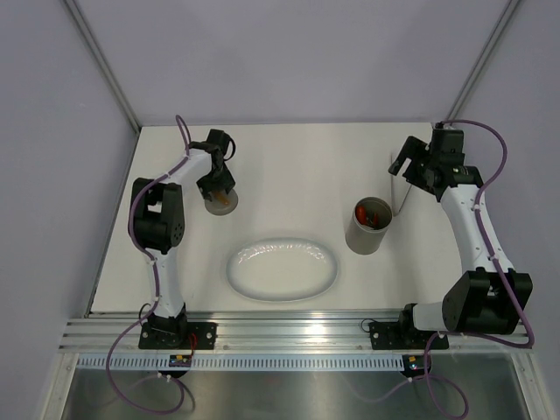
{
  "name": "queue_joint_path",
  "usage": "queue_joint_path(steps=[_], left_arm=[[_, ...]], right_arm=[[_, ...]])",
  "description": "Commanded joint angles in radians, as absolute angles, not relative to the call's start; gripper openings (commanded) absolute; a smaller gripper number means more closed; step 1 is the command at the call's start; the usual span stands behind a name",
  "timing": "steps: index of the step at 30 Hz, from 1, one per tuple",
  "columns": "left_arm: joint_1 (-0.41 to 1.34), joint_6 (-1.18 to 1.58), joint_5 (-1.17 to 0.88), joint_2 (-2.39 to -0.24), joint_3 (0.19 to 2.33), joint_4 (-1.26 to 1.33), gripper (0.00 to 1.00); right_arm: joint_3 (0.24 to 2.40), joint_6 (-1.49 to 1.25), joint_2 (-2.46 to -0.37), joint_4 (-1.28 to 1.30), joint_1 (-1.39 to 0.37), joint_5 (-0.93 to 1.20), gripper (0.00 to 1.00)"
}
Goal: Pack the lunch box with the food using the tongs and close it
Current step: Pick up the box lid from the center of the board.
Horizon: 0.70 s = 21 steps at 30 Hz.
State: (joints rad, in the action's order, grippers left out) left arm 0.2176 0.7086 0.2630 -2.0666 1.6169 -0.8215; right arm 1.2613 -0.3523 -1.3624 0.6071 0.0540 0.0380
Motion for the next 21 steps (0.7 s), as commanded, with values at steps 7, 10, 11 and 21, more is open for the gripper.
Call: queue_joint_path(steps=[7,10,11,21], left_arm=[[0.212,0.707,0.238,-2.103,1.648,-0.769,0.47],[0.210,0.704,0.235,-2.103,1.628,-0.758,0.38],[0.210,0.701,0.233,-2.102,1.625,-0.756,0.37],[0.210,0.657,0.250,-2.057,1.611,-0.764,0.00]], right_arm=[[1.155,-0.478,-1.250,0.733,0.048,0.006,0.80],[1.123,-0.535,-1.209,0.771,0.048,-0.031,0.77],[1.117,-0.560,-1.194,0.790,0.048,-0.038,0.75],[1.013,-0.684,-1.111,0.821,0.048,-0.026,0.56]])
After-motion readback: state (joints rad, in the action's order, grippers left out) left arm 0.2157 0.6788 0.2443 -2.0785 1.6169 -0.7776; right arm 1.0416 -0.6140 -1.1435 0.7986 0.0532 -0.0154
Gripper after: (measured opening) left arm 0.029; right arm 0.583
